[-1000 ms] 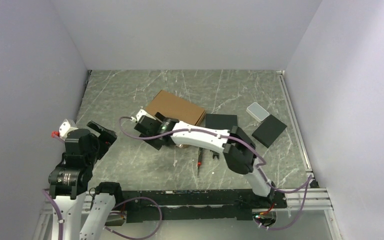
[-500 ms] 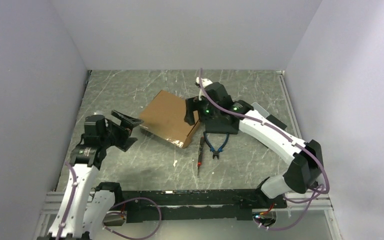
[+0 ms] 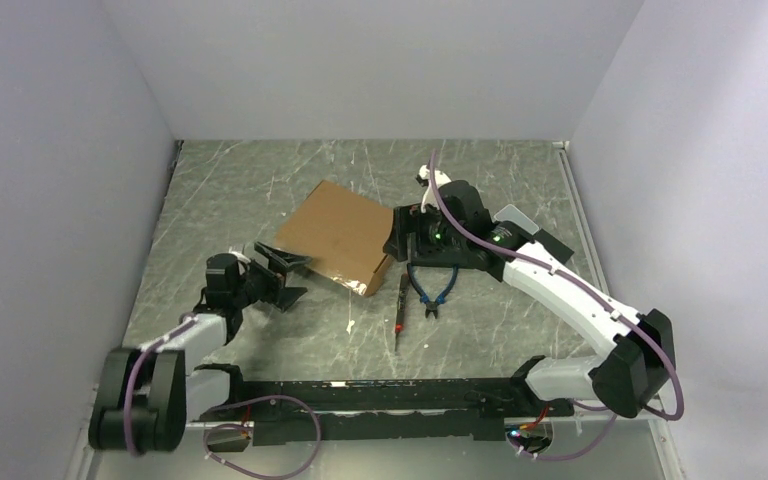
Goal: Unpack the express box
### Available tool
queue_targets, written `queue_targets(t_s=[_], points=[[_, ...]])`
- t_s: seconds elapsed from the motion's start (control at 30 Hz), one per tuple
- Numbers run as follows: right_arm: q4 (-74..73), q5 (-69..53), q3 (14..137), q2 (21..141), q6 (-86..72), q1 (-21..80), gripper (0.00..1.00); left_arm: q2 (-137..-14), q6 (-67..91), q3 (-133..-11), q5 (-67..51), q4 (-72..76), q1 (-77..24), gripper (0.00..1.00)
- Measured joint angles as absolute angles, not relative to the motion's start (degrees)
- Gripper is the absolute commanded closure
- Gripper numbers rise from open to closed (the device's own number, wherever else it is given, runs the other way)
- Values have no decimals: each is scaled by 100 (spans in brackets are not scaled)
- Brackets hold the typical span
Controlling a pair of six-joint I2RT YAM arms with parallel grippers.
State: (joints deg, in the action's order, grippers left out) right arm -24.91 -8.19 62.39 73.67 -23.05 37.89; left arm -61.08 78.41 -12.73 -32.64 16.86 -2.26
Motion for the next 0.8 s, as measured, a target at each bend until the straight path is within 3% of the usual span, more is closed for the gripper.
queue_targets(t_s=[0.2,0.33,0.47,0.8], points=[[-2342,-814,6145,7295,-2331,3778,11,-7946,7583,-1173,-3385,4080,-268,9],[-2300,-827,6029,7295,-2392,3776,11,-9255,7706,-1157,-3479,5732,-318,26],[-2053,-923,5771,7271,-2296,3820,6,-10484,7994,-1188,-3503,7341,-379,30],[-423,233,4375,7015,-106,5566,0,-10276,8276,-1304,-3446,8001,-685,48]])
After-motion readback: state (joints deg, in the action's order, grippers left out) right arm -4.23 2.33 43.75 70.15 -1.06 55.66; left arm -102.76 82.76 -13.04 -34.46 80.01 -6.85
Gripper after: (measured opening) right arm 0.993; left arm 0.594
